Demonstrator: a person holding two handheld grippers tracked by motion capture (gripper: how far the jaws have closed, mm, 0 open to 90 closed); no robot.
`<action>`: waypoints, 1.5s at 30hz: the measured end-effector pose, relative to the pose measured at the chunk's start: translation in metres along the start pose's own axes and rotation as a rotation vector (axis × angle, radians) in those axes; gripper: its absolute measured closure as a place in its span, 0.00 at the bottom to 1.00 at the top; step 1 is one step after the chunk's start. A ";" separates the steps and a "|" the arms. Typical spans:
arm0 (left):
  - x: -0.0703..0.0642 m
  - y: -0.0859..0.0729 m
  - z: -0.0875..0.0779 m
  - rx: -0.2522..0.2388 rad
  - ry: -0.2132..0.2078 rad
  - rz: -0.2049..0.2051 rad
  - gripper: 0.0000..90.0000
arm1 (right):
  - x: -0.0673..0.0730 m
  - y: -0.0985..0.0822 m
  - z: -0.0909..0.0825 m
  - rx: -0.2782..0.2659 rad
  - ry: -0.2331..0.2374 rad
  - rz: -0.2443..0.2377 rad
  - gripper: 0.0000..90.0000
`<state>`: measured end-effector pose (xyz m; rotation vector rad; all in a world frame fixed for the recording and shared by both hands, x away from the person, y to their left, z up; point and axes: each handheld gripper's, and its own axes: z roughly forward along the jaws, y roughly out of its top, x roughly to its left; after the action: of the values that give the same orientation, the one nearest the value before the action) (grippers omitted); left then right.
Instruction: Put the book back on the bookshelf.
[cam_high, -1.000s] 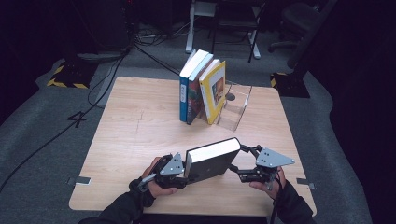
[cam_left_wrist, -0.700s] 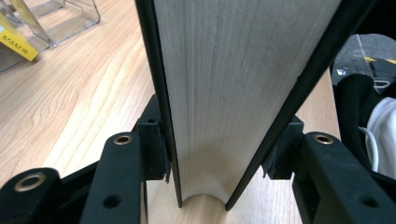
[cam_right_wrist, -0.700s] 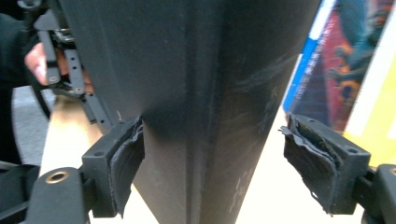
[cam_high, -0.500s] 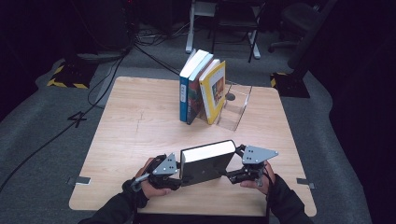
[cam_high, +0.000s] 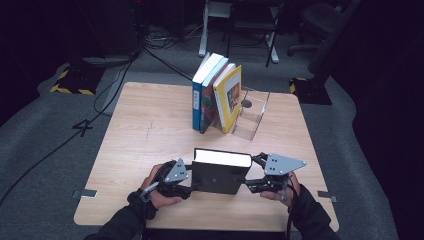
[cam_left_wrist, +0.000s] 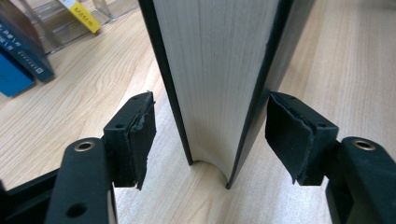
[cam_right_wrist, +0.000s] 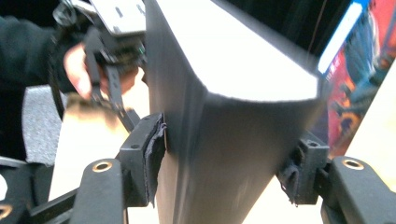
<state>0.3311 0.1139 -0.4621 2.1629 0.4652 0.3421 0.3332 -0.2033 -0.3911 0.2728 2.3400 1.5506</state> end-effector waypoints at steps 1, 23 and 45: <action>0.000 0.000 0.000 0.000 0.000 0.000 0.37 | 0.000 0.006 0.001 -0.004 0.008 -0.011 0.44; 0.006 0.003 0.007 0.005 0.163 -0.024 0.25 | 0.002 0.040 0.028 0.160 0.018 0.042 0.52; 0.001 -0.024 -0.007 0.127 0.141 -0.042 0.23 | -0.008 0.035 0.017 0.149 -0.068 0.170 0.58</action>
<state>0.3244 0.1329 -0.4775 2.2572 0.6257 0.4551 0.3464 -0.1772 -0.3640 0.5646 2.4365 1.4160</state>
